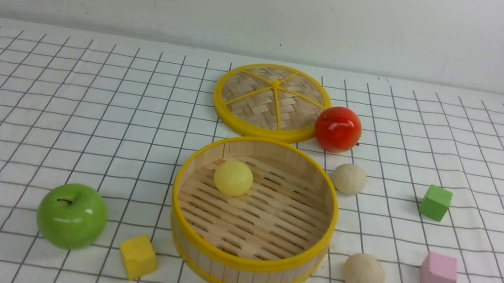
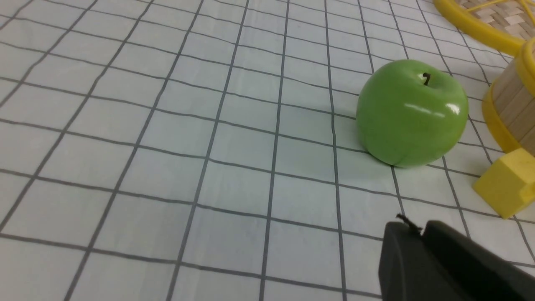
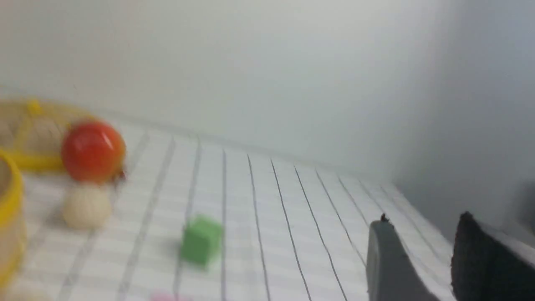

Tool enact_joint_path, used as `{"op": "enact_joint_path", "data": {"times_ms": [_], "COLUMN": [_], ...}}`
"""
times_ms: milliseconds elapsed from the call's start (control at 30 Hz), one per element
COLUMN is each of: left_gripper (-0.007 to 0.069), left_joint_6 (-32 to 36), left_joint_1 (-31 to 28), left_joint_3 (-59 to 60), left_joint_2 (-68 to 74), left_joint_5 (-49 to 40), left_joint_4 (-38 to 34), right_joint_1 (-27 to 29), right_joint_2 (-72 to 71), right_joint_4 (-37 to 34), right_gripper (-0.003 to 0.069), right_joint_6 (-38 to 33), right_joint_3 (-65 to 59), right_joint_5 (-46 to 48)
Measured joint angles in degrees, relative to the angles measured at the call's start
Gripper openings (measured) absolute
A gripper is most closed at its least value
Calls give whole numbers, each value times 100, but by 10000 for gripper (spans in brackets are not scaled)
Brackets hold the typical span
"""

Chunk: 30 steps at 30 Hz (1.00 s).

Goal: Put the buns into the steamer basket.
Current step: Use the right arm to grab a steamed stuffed bun

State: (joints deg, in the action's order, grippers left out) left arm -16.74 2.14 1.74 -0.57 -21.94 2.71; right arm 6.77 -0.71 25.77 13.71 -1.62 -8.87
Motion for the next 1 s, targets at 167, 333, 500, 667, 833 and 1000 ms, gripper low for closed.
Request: {"op": "enact_joint_path", "data": {"times_ms": [167, 333, 500, 667, 833, 1000], "left_gripper": [57, 63, 71, 75, 81, 83], "left_joint_6": [0, 0, 0, 0, 0, 0], "left_joint_1": [0, 0, 0, 0, 0, 0], "left_joint_3": [0, 0, 0, 0, 0, 0], "left_joint_2": [0, 0, 0, 0, 0, 0], "left_joint_5": [0, 0, 0, 0, 0, 0], "left_joint_4": [0, 0, 0, 0, 0, 0], "right_joint_1": [0, 0, 0, -13, -465, -1571], "right_joint_2": [44, 751, 1896, 3266, 4331, 5536], "right_joint_4": [-977, -2461, -2577, -2404, -2094, -2300], "right_gripper": [239, 239, 239, 239, 239, 239], "right_joint_6": [961, 1101, 547, 373, 331, 373], "right_joint_3": [351, 1996, 3755, 4813, 4688, 4675], "right_joint_5": [-1957, -1292, 606, 2199, 2142, 2743]}}
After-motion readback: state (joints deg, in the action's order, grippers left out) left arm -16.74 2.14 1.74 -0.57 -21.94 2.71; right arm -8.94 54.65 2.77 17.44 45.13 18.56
